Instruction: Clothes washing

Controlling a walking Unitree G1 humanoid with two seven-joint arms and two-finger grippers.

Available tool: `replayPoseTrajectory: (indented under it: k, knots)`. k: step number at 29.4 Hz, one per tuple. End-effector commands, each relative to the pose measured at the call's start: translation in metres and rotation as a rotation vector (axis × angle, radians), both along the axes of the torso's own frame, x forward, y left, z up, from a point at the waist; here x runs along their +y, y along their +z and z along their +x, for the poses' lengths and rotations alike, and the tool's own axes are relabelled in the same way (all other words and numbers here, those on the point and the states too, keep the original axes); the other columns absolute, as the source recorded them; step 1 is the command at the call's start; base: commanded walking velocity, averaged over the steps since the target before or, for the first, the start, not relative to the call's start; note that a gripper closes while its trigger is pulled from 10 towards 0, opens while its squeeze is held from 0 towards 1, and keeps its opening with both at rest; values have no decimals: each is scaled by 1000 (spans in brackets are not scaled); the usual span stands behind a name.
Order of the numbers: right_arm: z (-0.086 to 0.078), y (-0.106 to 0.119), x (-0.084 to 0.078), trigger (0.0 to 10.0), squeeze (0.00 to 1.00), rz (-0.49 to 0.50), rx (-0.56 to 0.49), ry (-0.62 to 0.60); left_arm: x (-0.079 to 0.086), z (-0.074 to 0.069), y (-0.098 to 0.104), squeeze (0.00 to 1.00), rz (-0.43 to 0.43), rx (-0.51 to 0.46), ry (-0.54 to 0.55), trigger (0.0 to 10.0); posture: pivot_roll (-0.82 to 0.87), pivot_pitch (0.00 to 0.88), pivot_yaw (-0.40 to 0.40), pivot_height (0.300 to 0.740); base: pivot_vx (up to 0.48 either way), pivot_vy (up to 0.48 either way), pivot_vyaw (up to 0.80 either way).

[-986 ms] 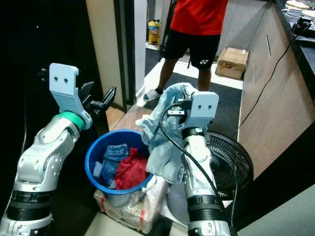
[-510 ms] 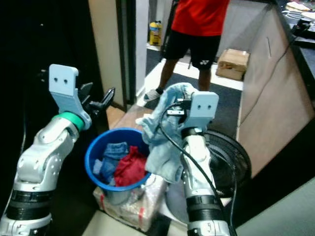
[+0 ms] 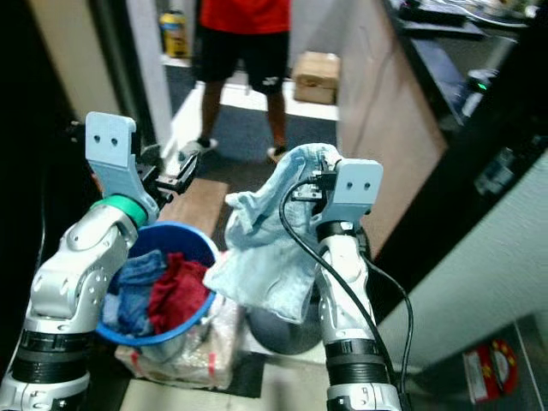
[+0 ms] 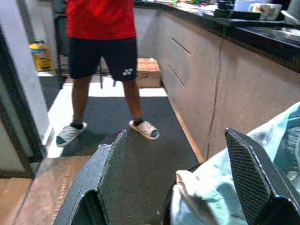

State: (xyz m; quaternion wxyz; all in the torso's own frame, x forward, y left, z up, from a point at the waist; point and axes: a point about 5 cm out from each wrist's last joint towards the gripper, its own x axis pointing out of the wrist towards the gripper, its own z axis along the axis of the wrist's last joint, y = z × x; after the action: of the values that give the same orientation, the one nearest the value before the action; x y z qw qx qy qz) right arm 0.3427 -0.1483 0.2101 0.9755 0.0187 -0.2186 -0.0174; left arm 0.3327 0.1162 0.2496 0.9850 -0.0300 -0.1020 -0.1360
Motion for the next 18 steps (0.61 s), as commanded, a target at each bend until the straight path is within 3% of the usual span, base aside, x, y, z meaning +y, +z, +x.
replayPoseTrajectory:
  k: [1,18]
  knots:
    - [0,4,0,10000,0,7,-17,-3,1,0,-6,0,13,19,7,10000,101,24,31,740,0,0,-800]
    - [1,4,1,10000,0,8,-15,5,1,1,-7,0,18,24,6,10000,102,17,30,740,0,0,-800]
